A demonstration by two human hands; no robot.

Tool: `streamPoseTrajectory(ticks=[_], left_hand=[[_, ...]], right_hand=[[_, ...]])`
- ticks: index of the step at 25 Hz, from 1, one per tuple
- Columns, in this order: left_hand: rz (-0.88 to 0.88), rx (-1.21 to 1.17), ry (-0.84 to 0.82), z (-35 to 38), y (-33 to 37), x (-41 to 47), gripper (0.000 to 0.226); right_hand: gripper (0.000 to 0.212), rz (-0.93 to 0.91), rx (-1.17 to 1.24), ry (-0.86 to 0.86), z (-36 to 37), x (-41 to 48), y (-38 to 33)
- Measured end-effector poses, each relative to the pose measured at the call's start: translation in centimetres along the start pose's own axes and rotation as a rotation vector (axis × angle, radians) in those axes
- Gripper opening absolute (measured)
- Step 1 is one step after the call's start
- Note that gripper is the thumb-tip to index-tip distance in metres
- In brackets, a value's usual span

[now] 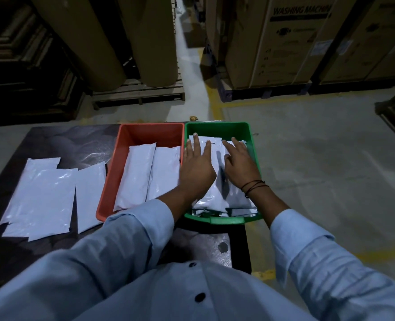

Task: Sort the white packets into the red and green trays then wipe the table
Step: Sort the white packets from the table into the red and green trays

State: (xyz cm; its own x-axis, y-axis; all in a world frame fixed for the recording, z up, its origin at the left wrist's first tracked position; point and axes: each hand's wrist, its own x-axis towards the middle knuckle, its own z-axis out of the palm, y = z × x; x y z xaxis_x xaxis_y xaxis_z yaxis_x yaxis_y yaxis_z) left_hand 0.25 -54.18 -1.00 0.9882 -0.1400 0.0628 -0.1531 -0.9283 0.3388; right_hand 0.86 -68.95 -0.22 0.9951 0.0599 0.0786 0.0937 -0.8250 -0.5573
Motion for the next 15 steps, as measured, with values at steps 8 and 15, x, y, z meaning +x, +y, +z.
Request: streamPoseTrajectory(ticks=[8, 15], left_hand=[[-0.12, -0.057, 0.126, -6.1, -7.6, -3.3, 0.064], [-0.199, -0.103, 0.167, -10.0, -18.7, -6.5, 0.061]], right_hand=[[0.05, -0.081, 0.026, -0.016, 3.6, 1.1, -6.9], [0.051, -0.14, -0.046, 0.003, 10.0, 0.4, -16.2]])
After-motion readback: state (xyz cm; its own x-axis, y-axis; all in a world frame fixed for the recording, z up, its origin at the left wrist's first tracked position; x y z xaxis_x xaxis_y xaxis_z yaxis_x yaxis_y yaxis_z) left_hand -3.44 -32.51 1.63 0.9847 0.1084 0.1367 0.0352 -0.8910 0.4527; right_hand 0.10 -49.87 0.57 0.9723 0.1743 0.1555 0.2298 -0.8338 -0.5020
